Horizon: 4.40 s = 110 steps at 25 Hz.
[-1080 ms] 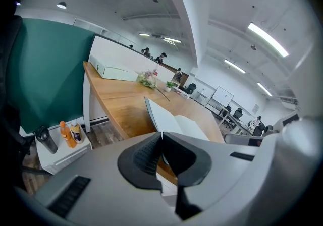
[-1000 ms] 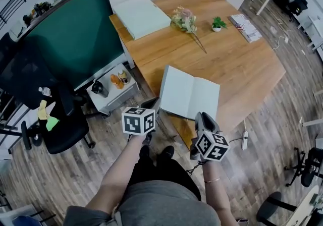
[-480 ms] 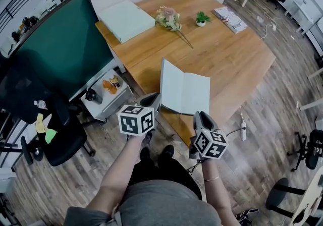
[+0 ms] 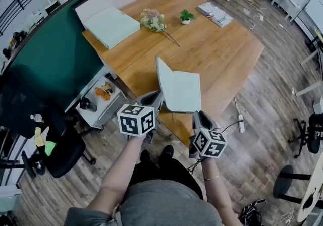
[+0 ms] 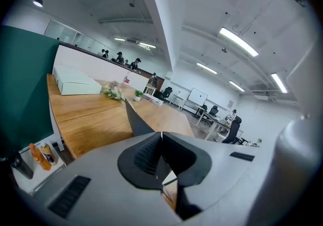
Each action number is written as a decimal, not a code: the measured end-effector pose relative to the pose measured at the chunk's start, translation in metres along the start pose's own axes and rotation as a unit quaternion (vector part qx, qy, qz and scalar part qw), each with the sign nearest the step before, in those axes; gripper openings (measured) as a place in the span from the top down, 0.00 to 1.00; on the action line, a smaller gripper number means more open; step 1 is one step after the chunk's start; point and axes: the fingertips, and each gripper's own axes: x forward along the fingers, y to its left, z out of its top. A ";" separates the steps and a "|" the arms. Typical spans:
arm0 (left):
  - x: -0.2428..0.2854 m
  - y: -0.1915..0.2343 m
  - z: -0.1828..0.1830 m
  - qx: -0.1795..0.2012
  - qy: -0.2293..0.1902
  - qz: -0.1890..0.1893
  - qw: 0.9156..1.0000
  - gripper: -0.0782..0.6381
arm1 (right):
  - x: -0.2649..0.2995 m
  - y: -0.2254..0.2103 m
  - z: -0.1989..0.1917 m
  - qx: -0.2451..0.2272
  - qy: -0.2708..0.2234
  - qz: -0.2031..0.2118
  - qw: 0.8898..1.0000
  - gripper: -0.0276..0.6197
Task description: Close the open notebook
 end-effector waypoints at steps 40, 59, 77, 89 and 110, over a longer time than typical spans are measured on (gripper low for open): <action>0.082 -0.097 -0.036 0.068 0.069 -0.098 0.990 0.85 | -0.050 -0.068 -0.015 0.047 -0.020 -0.074 0.996 0.85; 0.129 -0.114 -0.092 0.107 0.160 -0.110 0.975 0.85 | -0.076 -0.094 -0.029 0.085 -0.031 -0.123 0.988 0.85; 0.157 -0.116 -0.133 0.161 0.231 -0.084 0.956 0.85 | -0.089 -0.113 -0.043 0.116 -0.028 -0.160 0.980 0.85; 0.163 -0.117 -0.146 0.186 0.259 -0.065 0.946 0.85 | -0.087 -0.116 -0.043 0.115 -0.026 -0.157 0.980 0.85; 0.142 -0.123 -0.124 0.161 0.193 -0.111 0.961 0.70 | -0.086 -0.109 -0.025 0.094 -0.041 -0.141 0.985 0.85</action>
